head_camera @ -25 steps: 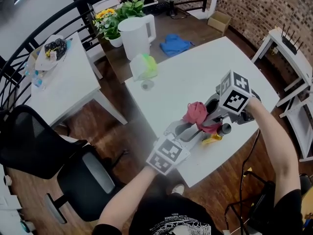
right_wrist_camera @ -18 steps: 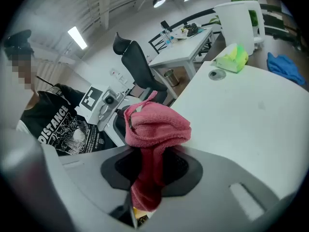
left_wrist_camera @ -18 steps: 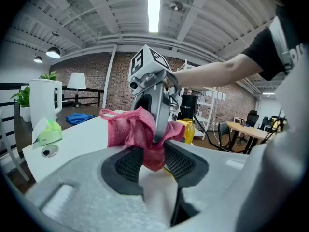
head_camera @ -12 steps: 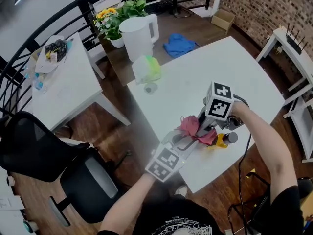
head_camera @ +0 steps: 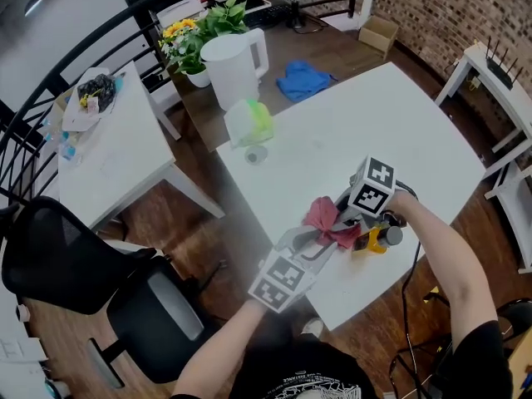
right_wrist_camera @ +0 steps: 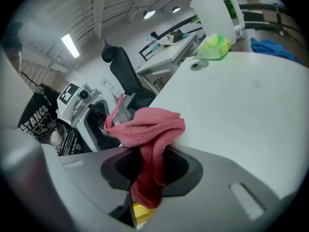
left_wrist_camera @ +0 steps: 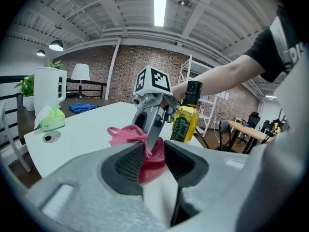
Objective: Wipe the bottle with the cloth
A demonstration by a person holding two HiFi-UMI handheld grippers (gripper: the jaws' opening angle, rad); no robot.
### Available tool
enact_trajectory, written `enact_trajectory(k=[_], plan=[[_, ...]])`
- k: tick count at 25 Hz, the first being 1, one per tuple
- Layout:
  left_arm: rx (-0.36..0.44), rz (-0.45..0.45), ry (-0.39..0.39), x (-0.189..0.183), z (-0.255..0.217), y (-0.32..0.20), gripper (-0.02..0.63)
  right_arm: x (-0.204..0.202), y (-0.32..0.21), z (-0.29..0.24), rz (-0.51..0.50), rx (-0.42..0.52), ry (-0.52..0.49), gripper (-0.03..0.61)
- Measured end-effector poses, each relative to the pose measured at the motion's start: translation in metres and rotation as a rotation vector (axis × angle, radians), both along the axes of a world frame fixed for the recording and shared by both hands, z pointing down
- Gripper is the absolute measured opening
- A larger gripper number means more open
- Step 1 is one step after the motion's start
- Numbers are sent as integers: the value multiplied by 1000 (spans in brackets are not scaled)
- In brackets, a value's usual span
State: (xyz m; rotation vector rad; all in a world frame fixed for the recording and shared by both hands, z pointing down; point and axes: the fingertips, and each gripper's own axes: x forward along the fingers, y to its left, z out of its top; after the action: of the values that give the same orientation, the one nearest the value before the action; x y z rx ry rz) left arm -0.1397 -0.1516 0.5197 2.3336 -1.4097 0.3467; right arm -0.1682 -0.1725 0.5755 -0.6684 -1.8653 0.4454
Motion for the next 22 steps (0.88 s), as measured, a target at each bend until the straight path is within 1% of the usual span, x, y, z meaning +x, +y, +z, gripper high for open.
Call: enact_trajectory(k=[4, 7, 10, 12, 15, 17, 19, 22], plan=[[67, -28, 45, -4, -22, -9, 140, -13, -22, -43, 74, 103, -142, 97], [136, -33, 65, -2, -49, -16, 140, -12, -32, -73, 119, 185, -227, 97], [197, -22, 73, 7, -72, -22, 141, -4, -47, -100, 215, 276, -309, 100], [216, 1, 72, 14, -79, -24, 141, 5, -66, -114, 336, 346, -373, 100], [225, 51, 63, 29, -80, -24, 141, 28, -109, -141, 602, 465, -491, 98], [224, 86, 65, 39, -79, -21, 141, 51, -127, -162, 763, 508, -563, 99], [217, 123, 59, 50, -76, -17, 143, 74, -130, -176, 864, 510, -610, 98], [199, 162, 36, 62, -66, -14, 151, 100, -110, -182, 937, 455, -644, 98]])
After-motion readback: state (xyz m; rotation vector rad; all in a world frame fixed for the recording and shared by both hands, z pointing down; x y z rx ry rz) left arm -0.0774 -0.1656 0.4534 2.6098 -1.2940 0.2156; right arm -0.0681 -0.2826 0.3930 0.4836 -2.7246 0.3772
